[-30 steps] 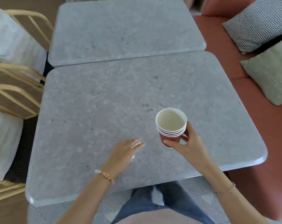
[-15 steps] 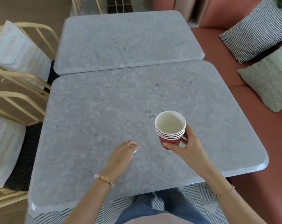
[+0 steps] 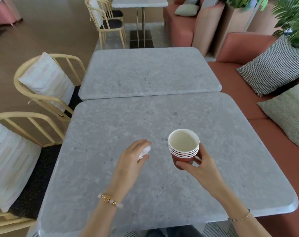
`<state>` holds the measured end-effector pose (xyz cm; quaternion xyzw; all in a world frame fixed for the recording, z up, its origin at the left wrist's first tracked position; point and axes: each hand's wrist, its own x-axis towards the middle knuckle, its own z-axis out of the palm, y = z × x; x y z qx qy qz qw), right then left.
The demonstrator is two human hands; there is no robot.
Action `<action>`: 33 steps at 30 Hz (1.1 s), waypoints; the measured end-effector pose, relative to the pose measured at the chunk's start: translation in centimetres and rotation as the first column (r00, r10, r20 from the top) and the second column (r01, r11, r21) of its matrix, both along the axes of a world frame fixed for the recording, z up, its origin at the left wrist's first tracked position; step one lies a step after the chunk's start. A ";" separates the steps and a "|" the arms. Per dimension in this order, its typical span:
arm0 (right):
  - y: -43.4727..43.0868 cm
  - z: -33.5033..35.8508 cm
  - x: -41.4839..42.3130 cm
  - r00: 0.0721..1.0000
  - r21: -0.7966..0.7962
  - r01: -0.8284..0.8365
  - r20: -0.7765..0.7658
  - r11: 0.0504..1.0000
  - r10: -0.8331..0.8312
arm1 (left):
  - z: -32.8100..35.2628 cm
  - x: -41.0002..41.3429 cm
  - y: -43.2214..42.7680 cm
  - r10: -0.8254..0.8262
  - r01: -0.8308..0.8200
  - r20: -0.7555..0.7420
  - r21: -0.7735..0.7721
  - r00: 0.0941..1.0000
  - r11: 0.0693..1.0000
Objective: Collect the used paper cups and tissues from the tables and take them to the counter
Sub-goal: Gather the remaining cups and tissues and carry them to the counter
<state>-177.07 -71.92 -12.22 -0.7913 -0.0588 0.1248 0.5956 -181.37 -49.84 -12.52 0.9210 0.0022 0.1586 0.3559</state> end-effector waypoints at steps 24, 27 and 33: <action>3.7 1.3 -1.0 0.988 -0.002 -0.155 0.025 0.988 0.155 | 2.2 -5.4 1.8 0.317 -0.306 -0.016 -0.313 0.948 0.899; 4.4 1.3 -1.2 0.981 0.006 -0.192 0.018 0.981 0.192 | 2.6 -6.5 2.0 0.346 -0.337 -0.028 -0.315 0.938 0.887; 5.0 1.3 -1.4 0.946 0.033 -0.323 0.022 0.946 0.323 | 3.2 -8.8 1.7 0.456 -0.447 -0.029 -0.263 0.890 0.855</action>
